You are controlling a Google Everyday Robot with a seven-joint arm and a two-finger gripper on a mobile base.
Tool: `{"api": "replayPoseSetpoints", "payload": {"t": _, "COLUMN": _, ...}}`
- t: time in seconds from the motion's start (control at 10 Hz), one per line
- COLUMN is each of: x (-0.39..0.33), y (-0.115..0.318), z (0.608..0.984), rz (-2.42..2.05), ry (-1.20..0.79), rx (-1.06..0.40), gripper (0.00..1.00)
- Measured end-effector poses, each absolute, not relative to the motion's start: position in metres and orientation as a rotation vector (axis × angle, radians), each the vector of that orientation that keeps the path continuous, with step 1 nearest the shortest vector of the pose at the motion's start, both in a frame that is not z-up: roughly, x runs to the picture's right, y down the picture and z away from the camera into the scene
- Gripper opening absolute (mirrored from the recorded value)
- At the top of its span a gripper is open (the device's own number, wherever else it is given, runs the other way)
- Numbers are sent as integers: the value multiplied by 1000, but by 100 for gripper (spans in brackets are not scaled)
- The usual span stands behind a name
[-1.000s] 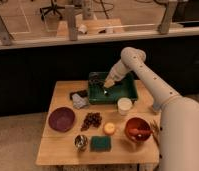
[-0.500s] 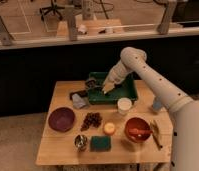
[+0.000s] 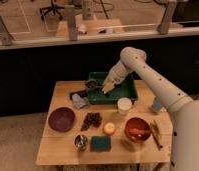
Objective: Wipe purple bowl with brush
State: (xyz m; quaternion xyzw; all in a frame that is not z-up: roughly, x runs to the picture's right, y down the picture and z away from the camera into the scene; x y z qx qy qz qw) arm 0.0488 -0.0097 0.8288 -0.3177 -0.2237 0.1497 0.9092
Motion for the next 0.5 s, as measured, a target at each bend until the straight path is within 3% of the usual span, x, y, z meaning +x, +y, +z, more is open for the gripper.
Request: {"api": "replayPoseSetpoints", "payload": {"t": 0.5, "x": 38, "y": 20, "z": 796, "rz": 242, "ry": -528, "rx": -691, "gripper": 4}}
